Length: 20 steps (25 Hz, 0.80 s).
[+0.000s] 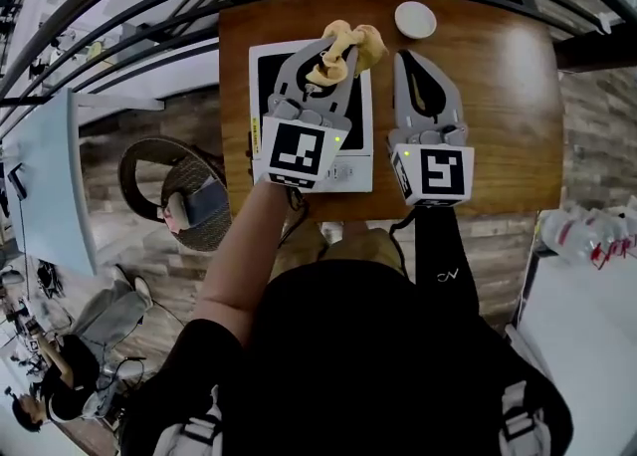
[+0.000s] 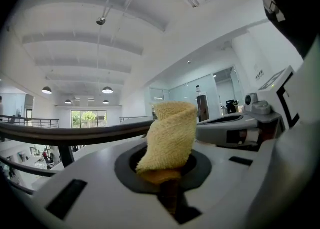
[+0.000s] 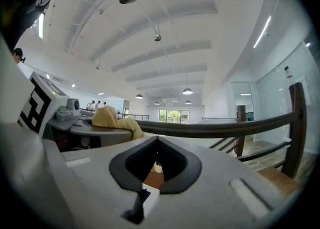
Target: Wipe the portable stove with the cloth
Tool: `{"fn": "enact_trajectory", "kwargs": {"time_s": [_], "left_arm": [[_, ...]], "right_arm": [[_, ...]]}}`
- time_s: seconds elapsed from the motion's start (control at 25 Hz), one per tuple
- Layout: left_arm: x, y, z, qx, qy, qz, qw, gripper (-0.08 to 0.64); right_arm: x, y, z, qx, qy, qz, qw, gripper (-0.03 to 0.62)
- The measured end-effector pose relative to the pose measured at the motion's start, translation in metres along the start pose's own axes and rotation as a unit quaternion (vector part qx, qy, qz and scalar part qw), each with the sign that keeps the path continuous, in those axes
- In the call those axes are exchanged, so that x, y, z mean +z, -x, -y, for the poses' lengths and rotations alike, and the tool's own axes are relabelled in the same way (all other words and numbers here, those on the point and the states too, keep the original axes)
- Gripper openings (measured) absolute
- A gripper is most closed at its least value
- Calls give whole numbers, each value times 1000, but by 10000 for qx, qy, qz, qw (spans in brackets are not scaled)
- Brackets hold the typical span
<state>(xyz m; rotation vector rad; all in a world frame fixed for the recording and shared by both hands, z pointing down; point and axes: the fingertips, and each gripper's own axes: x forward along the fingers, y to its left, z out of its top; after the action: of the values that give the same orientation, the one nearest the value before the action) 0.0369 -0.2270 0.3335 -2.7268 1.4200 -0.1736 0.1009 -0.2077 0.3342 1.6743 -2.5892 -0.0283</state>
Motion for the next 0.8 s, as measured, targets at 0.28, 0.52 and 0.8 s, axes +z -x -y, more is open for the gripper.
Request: {"fn": "enact_trajectory", "kwargs": {"time_s": [0.28, 0.52, 0.8], "left_arm": [[-73, -50, 3, -257, 279, -1038, 9939, 29], [-95, -43, -25, -28, 267, -1329, 9908, 29], [-109, -6, -82, 777, 301, -1617, 9833, 29]], "right_arm": [[-19, -1, 20, -174, 64, -300, 9994, 3], [-22, -2, 30, -233, 114, -373, 9990, 3], [-17, -13, 12, 107, 259, -377, 9989, 3]]}}
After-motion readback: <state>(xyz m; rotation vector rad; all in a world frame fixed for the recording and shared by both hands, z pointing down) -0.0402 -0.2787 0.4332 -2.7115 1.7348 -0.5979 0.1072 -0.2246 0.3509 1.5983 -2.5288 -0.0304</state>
